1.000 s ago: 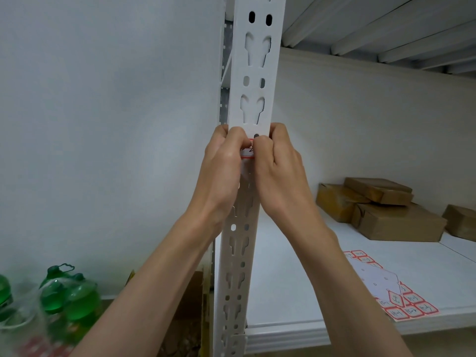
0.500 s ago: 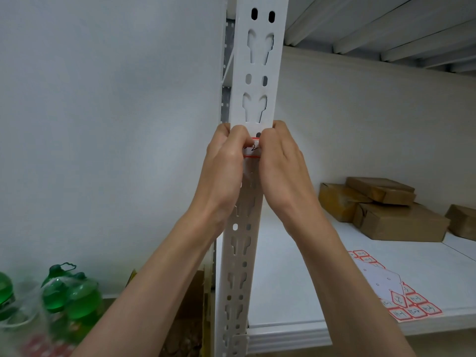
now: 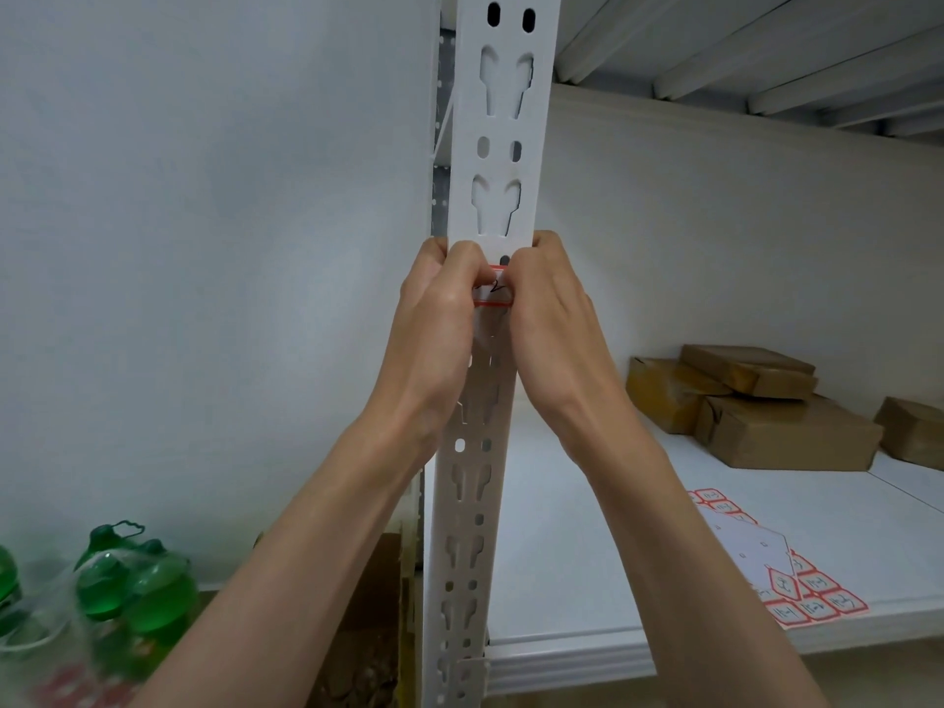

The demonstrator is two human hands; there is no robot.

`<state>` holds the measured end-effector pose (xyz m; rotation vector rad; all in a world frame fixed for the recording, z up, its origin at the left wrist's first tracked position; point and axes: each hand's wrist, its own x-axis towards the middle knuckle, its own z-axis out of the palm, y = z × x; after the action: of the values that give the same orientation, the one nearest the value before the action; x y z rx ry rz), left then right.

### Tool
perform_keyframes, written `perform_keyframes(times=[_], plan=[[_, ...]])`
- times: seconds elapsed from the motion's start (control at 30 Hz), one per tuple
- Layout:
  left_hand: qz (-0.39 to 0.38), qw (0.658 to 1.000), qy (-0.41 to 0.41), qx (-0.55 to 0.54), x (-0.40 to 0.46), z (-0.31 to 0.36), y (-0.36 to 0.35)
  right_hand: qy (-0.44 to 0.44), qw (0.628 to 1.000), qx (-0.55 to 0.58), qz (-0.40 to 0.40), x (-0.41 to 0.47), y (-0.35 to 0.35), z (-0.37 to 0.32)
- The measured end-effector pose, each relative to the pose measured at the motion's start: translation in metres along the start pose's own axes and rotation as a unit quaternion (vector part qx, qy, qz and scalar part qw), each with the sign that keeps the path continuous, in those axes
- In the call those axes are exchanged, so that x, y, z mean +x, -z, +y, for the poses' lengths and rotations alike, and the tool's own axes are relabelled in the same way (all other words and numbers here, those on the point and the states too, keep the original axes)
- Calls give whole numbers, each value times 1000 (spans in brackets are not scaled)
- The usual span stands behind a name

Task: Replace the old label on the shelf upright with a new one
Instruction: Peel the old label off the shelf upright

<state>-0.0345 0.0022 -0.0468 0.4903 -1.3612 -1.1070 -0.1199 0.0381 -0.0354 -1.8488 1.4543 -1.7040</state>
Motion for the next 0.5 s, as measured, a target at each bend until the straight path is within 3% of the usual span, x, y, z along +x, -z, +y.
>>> perform_keyframes(times=[0.37,0.5], plan=[[8,1000,-12,16,-3,3,-2,-8,1000,1,0,1,1,-2],[-25,998,-49,-20,-11,5,4,-31,999,5,-7,1,4,-4]])
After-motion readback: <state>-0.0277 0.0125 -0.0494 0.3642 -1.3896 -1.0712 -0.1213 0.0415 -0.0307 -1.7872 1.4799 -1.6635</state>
